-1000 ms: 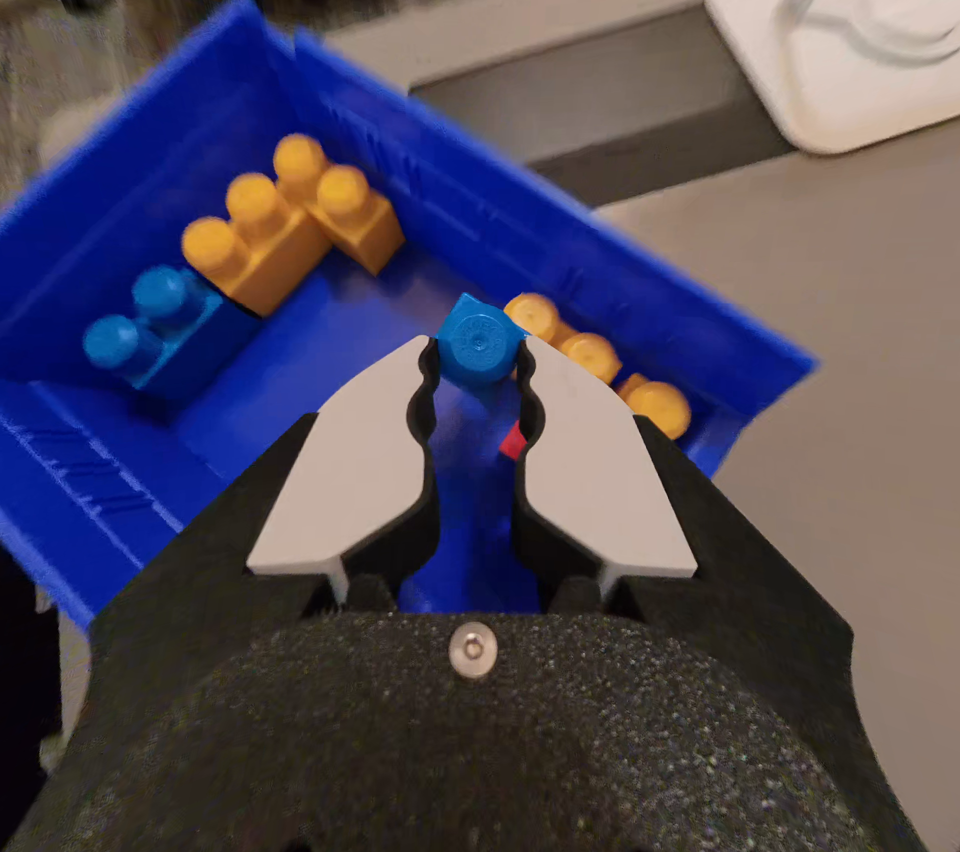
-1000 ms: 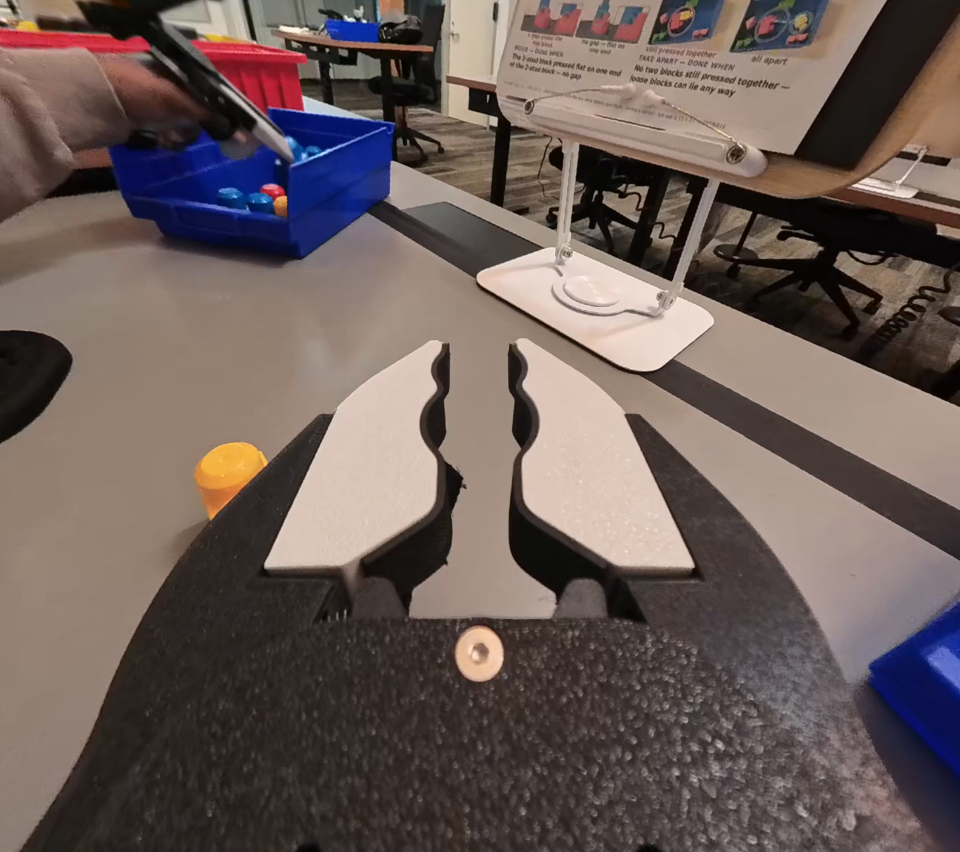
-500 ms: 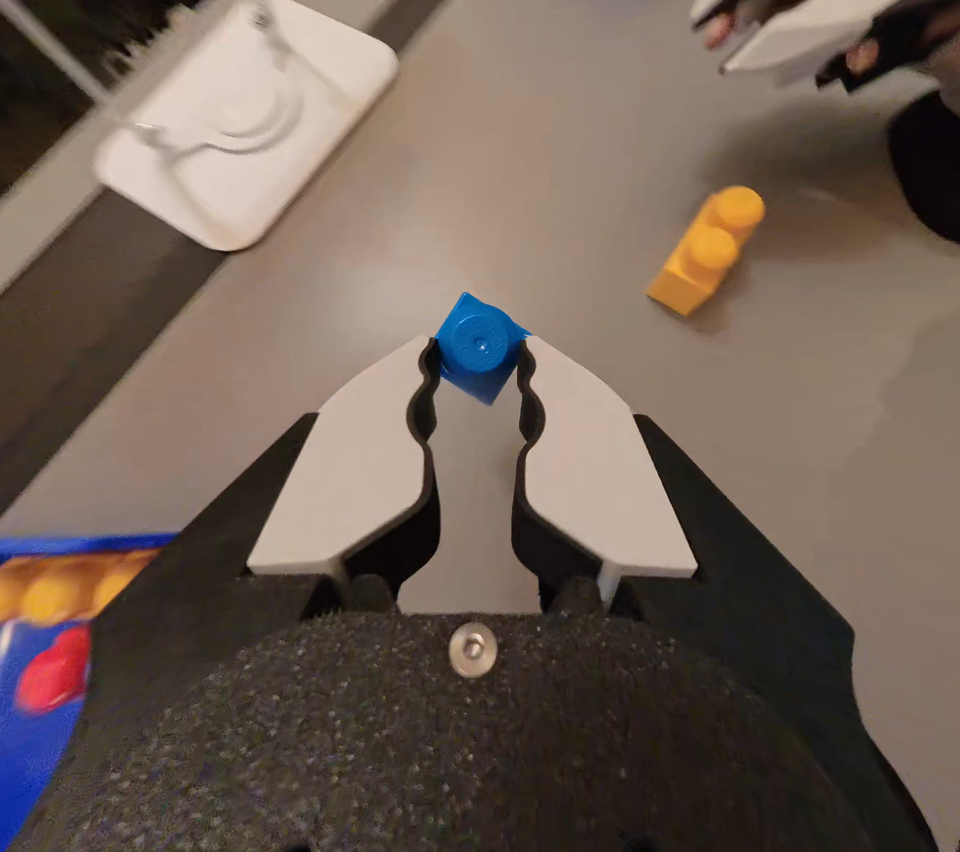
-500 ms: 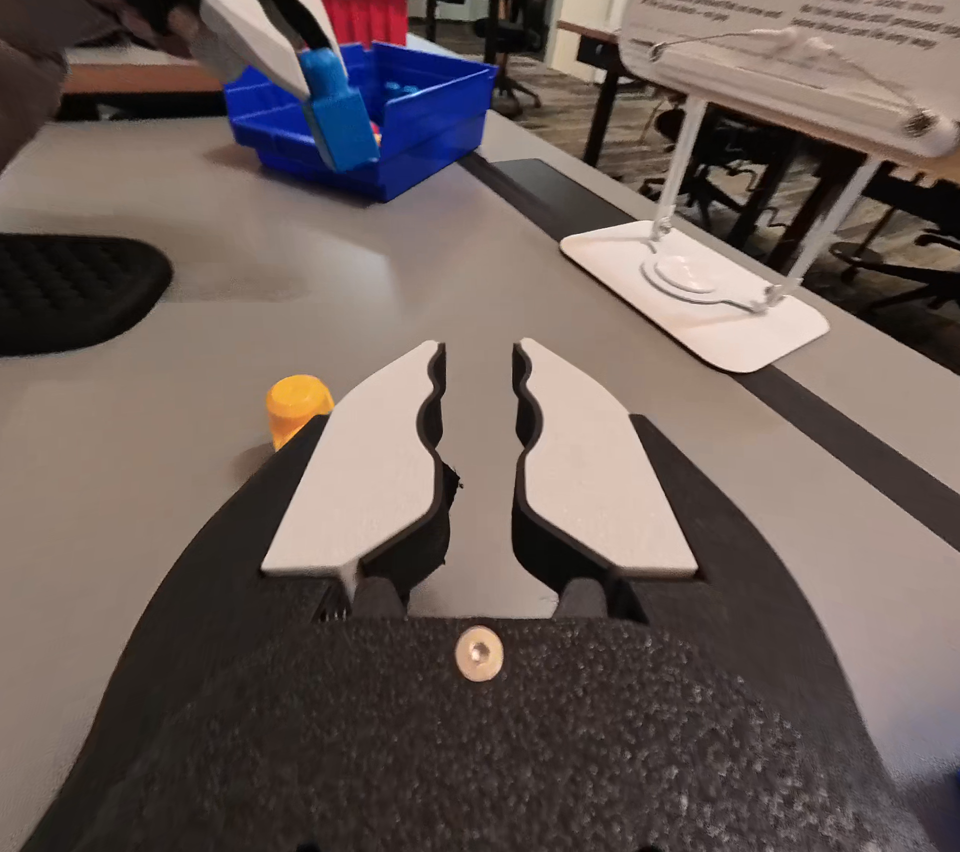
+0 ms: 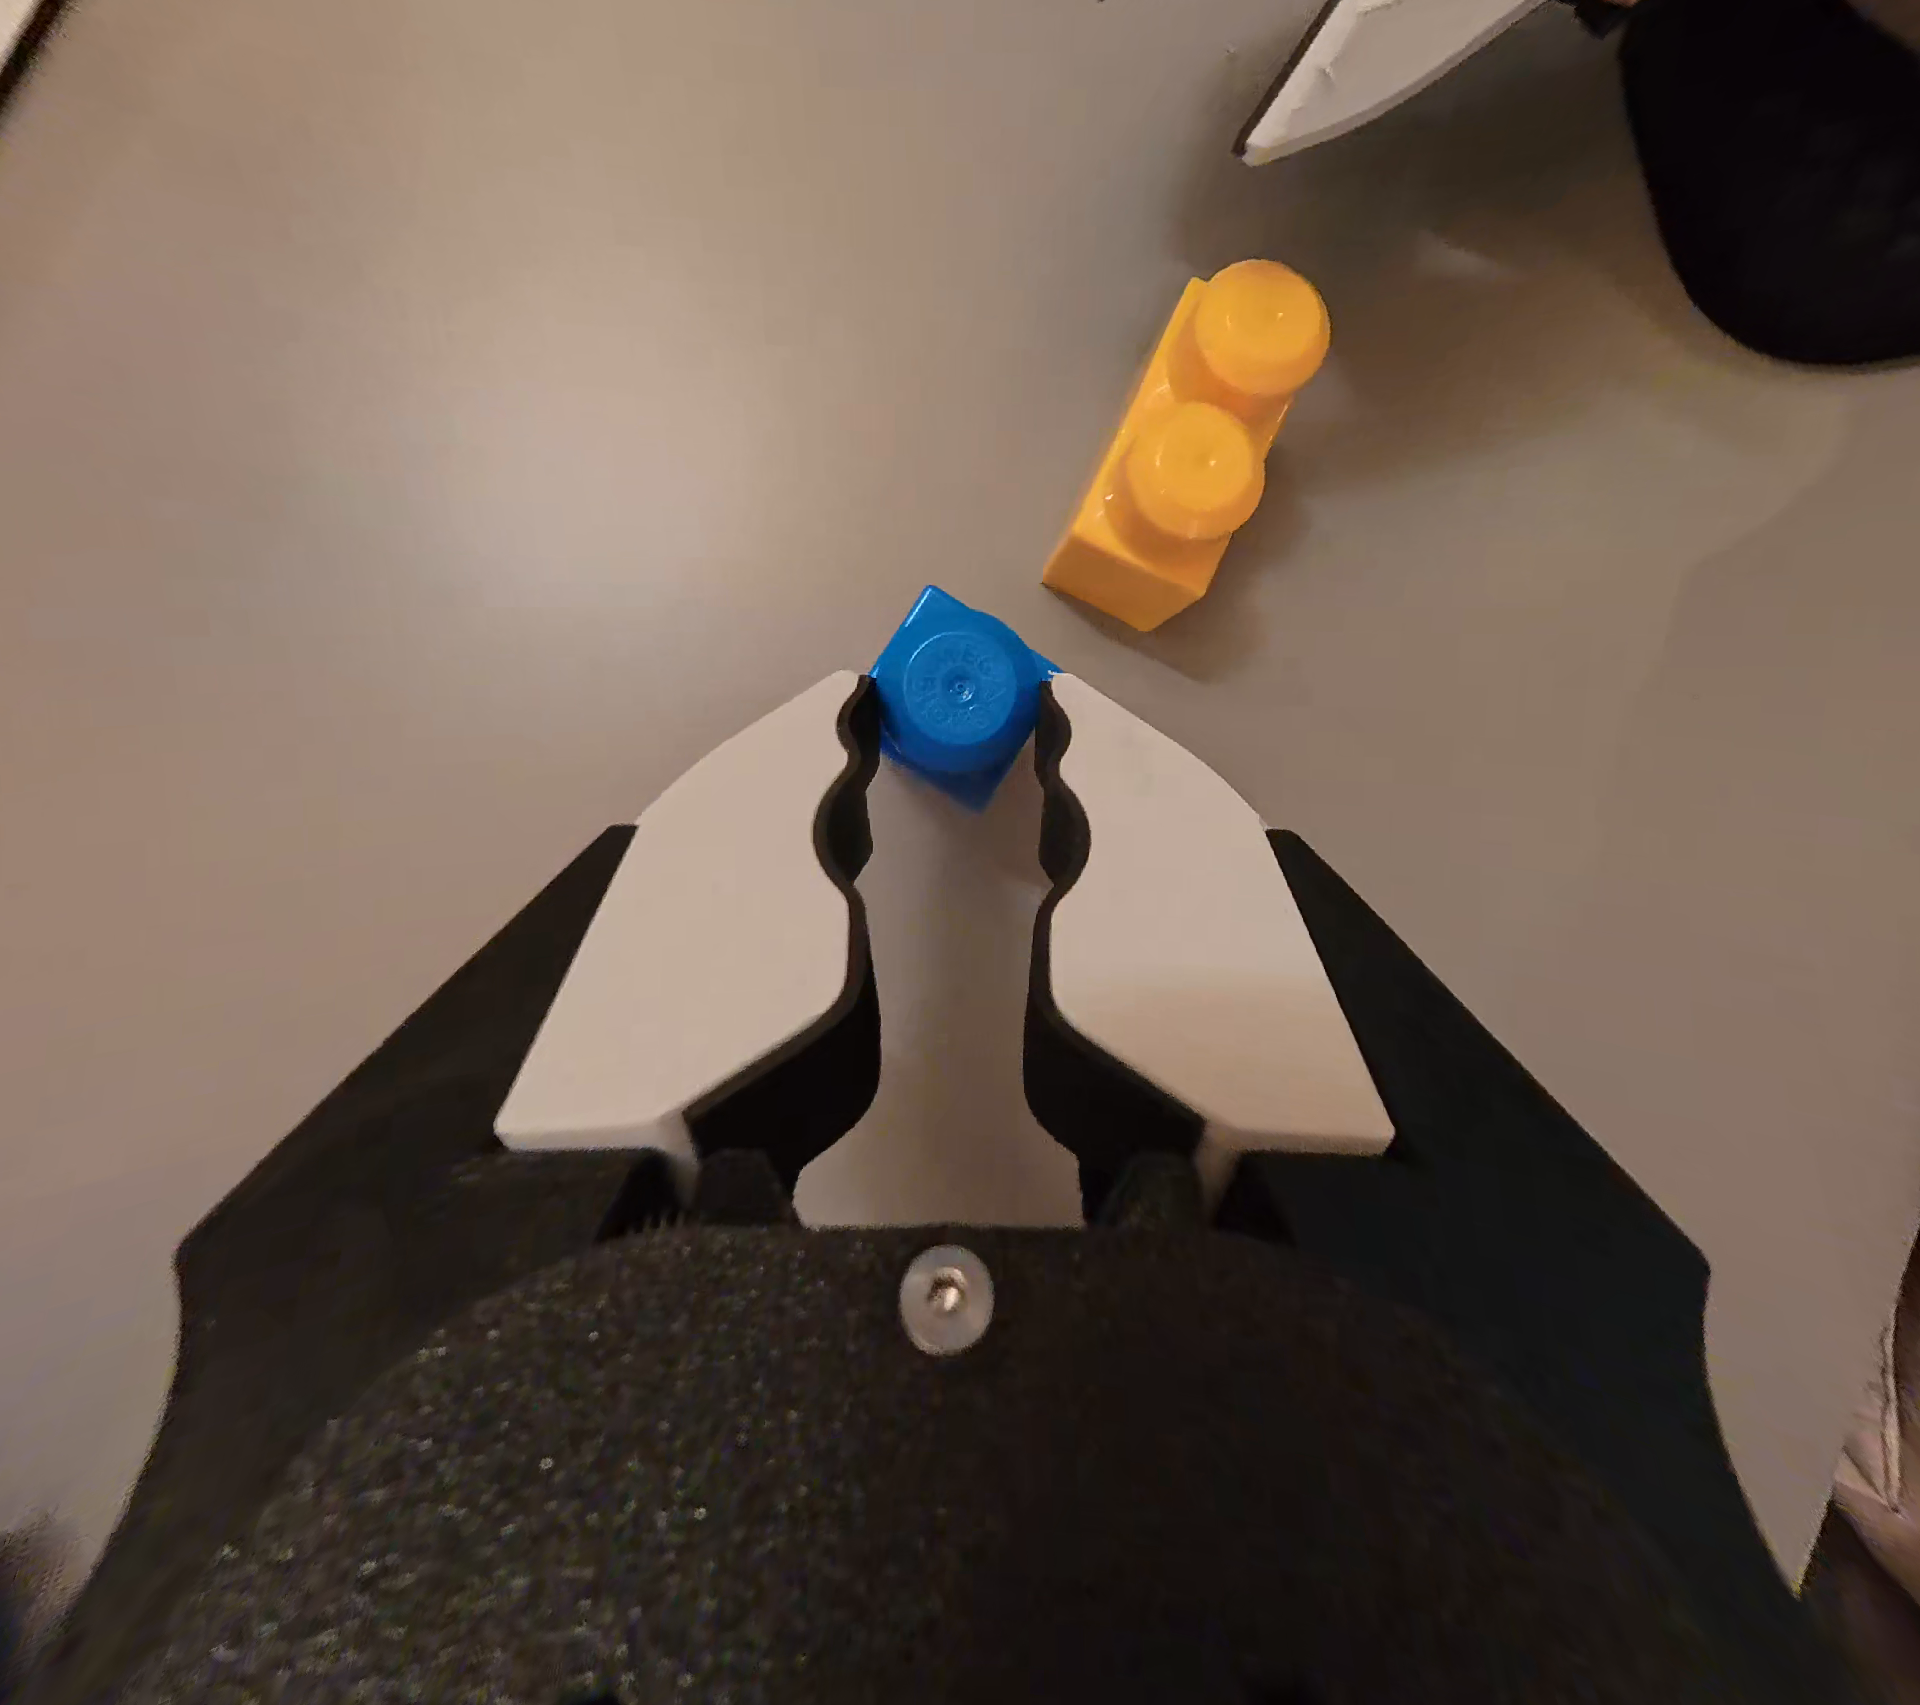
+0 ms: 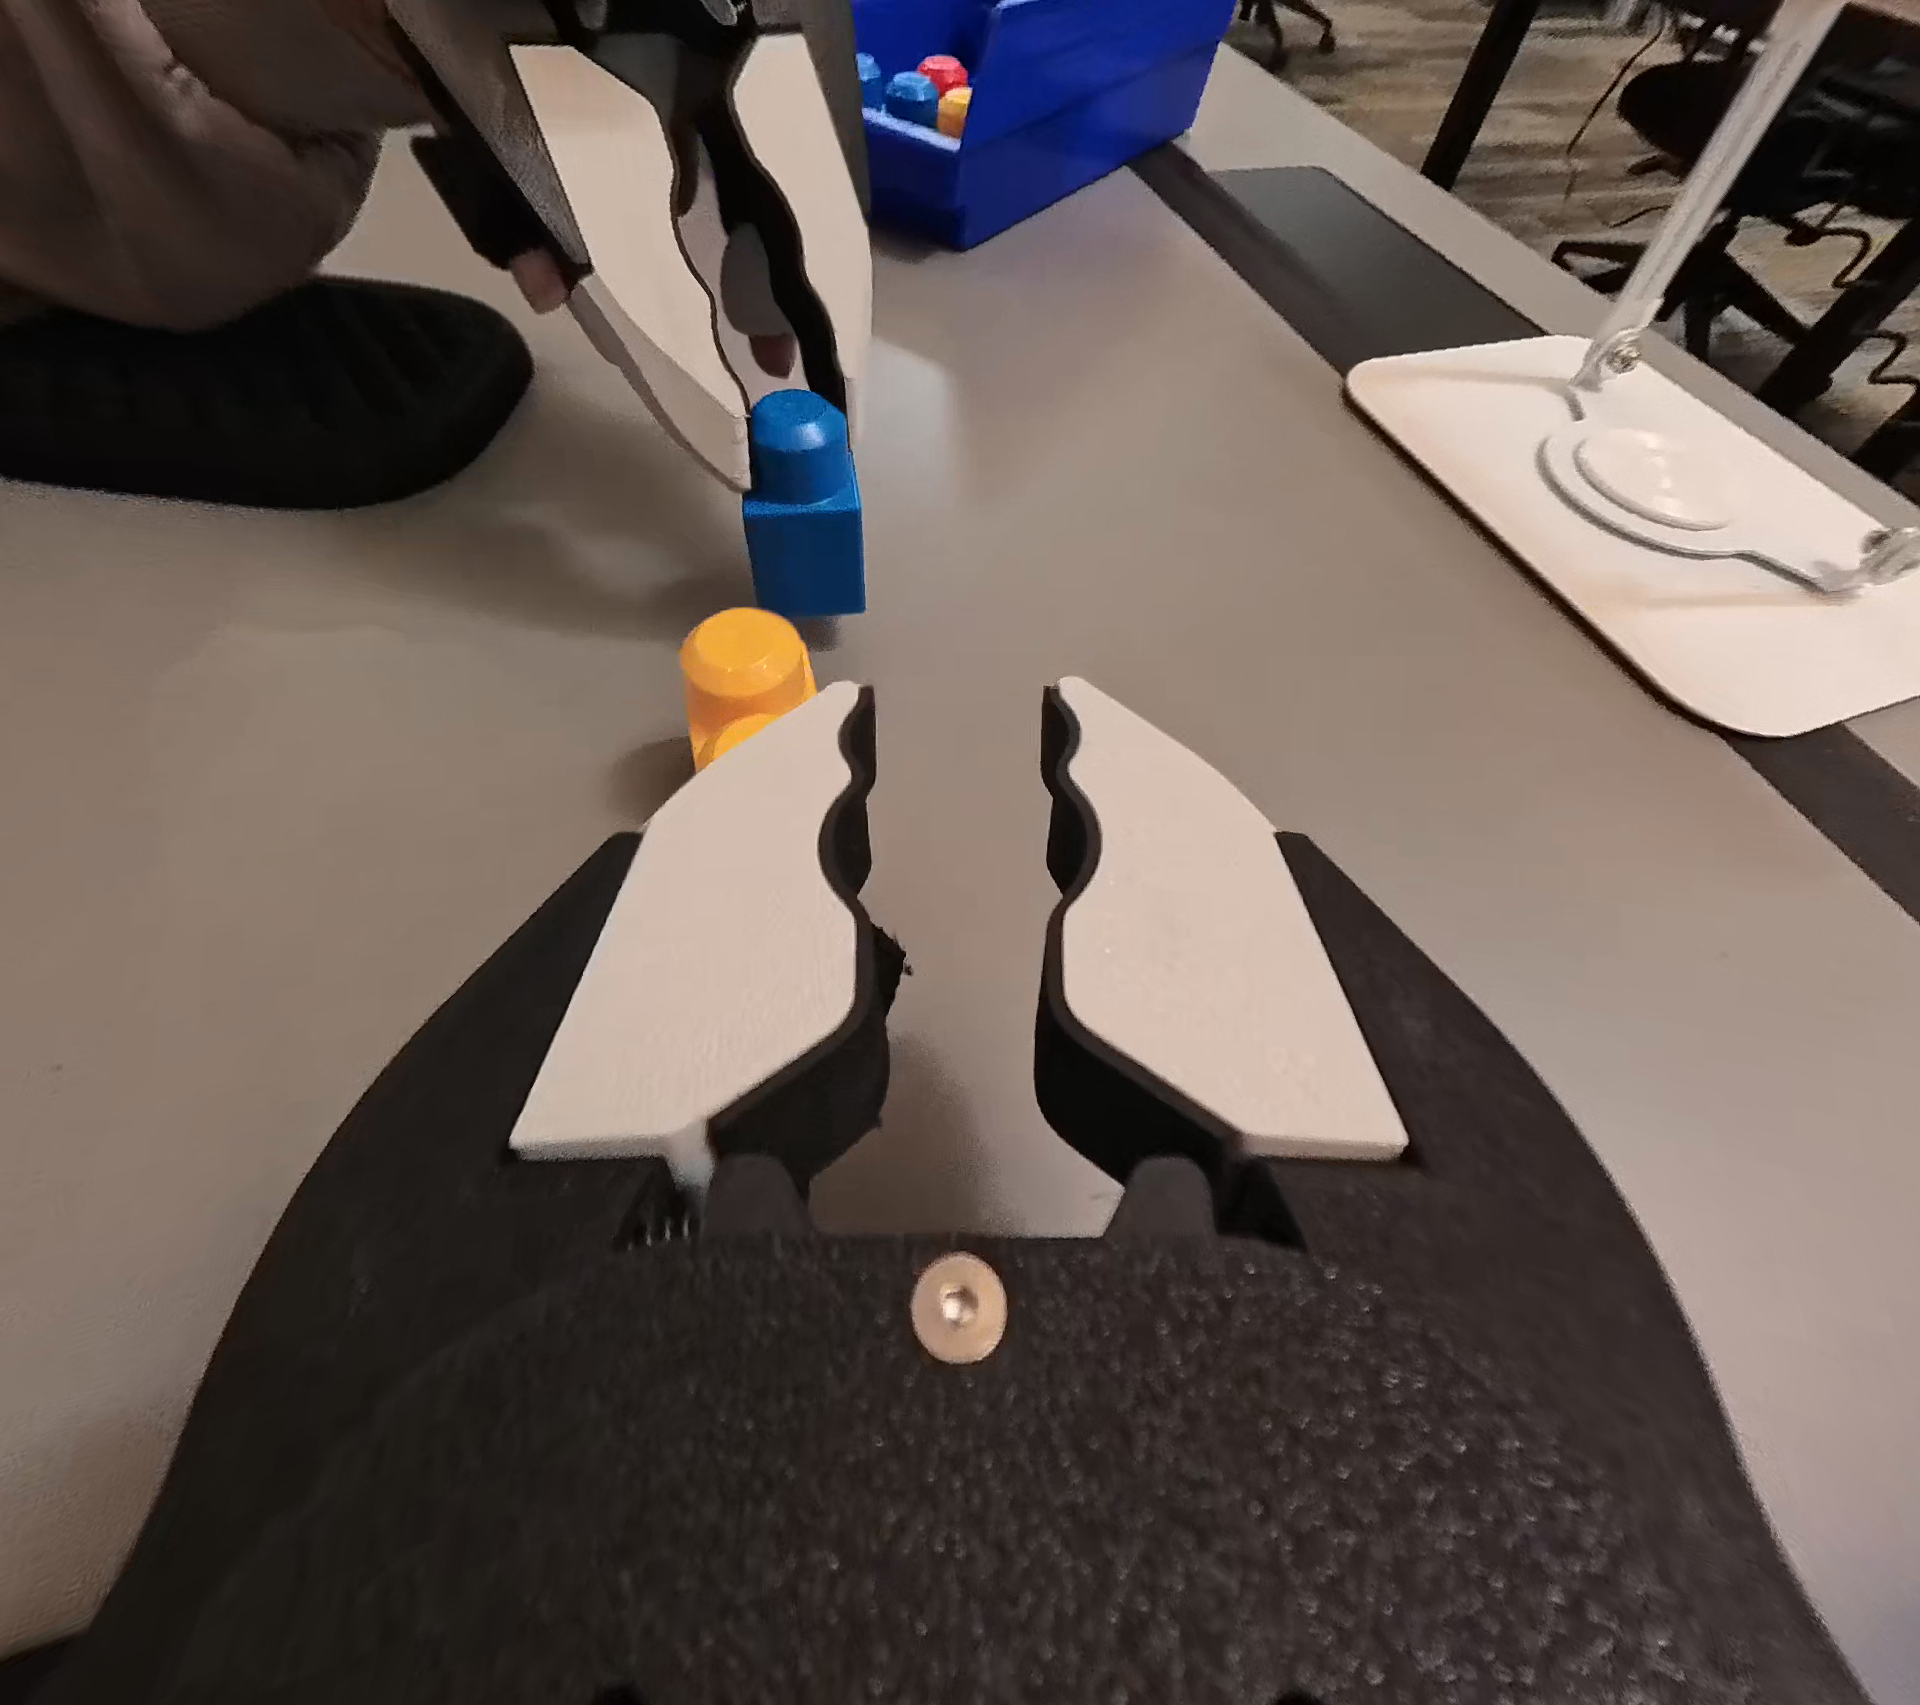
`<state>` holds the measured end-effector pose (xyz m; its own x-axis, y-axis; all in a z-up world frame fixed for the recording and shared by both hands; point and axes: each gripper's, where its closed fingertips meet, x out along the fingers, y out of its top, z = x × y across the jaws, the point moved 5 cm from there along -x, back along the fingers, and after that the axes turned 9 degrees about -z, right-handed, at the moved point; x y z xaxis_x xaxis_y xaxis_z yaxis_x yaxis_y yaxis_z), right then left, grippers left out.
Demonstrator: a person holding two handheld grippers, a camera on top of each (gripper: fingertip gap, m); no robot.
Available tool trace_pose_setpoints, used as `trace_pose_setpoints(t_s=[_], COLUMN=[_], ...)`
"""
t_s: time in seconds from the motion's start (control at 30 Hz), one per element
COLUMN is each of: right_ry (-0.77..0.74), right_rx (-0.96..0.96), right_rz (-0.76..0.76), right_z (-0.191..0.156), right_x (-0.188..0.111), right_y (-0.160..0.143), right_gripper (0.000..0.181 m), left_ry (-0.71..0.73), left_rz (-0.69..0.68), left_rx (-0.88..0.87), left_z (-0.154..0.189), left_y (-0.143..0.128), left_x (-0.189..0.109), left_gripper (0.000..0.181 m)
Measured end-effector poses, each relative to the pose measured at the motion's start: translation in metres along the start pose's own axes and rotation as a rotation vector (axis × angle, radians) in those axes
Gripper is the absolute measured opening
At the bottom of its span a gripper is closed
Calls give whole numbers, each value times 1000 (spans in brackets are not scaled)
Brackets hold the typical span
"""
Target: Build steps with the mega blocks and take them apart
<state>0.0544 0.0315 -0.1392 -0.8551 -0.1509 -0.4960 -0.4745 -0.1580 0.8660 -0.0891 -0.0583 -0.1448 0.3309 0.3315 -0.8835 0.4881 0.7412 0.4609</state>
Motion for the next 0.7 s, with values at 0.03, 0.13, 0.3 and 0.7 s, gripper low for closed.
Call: trace_pose_setpoints(t_s=[0.03,0.13,0.3,0.7], right_ry=[5,29,90,189], right_rx=[-6,-16,-17,-79], right_rz=[-13,-42,-75,-229], right_z=[-1,-4,-10,-29], right_x=[1,3,2,13], right_y=[-1,-4,-9,-24], right_gripper=[31,34,39,49], left_ry=[-2,2,11,64], left_rz=[-1,-5,17,197], left_rx=[6,4,-5,16], left_z=[2,4,4,11], left_y=[0,-1,-3,-8], left_x=[2,9,16,1], left_gripper=[29,29,29,43])
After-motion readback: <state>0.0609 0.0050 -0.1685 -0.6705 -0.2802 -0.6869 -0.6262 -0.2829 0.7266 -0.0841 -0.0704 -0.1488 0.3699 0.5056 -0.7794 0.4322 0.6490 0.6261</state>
